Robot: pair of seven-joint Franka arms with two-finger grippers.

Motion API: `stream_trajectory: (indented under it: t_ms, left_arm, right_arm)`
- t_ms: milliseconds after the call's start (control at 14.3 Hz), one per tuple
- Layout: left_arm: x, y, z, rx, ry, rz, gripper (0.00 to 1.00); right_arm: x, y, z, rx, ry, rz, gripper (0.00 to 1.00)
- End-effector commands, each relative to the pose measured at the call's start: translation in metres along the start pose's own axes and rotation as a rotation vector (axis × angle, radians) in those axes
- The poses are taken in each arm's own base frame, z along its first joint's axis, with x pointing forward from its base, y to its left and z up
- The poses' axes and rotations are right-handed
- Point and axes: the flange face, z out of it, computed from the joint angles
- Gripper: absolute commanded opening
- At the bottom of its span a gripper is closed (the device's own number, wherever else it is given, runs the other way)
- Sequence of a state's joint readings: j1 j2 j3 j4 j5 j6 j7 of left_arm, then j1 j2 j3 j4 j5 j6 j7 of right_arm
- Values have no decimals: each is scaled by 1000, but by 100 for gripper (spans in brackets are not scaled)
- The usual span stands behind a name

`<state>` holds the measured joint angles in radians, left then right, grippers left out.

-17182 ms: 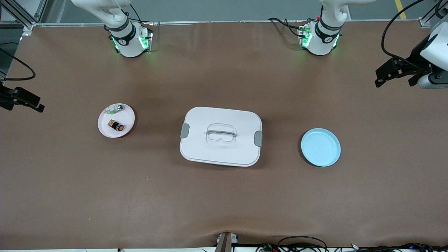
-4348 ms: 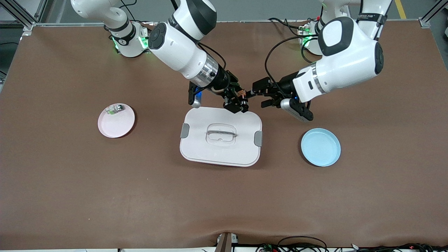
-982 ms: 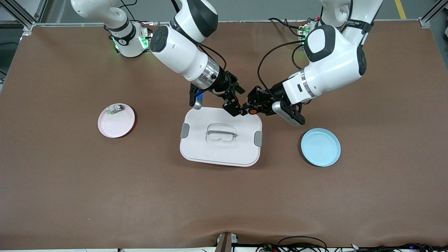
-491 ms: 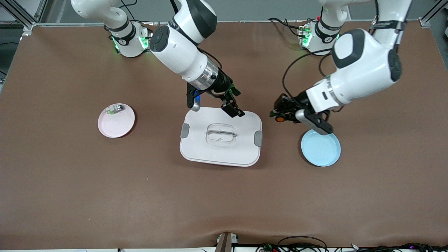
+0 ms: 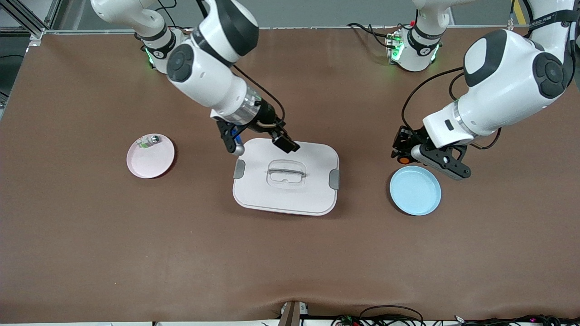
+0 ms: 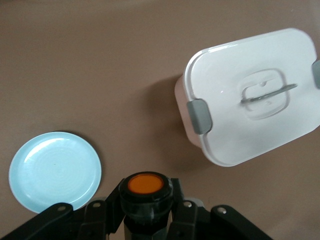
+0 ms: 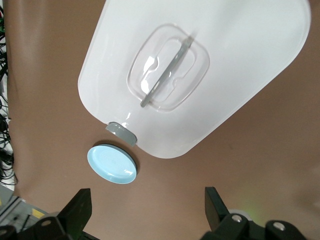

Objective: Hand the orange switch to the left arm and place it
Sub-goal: 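Carry the switch to the blue dish with the left gripper while the right gripper withdraws, then lower the switch into the blue dish and open the left gripper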

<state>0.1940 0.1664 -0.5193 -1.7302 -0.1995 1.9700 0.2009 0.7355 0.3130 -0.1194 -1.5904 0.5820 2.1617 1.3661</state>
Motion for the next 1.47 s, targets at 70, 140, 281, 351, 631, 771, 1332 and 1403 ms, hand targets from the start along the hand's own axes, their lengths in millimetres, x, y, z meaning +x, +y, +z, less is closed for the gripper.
stream_trajectory:
  t_ms: [70, 140, 281, 351, 631, 771, 1332, 1403]
  left_arm:
    - [-2, -22, 2, 57, -52, 117, 0]
    - [-3, -23, 3, 72, -67, 153, 0]
    - [-4, -32, 8, 87, -95, 225, 0]
    - [-6, -43, 8, 83, -101, 256, 0]
    - [-16, -70, 35, 6, -188, 489, 0]
    - [-18, -78, 58, -29, -226, 529, 0]
    - [-20, -80, 114, 39, -393, 754, 0]
    - [-20, -79, 118, 45, -402, 772, 0]
  right_arm:
    - [39, 11, -39, -95, -29, -214, 100]
    - [56, 15, -46, -128, -39, -291, 100]
    - [85, 26, -62, -203, -28, -431, 100]
    - [104, 30, -73, -234, -7, -478, 100]
    - [157, 49, -104, -293, -37, -617, 100]
    - [185, 60, -118, -376, 13, -745, 100]
    - [300, 109, -169, -404, -2, -944, 100]
    - [310, 114, -174, -401, -3, -957, 100]
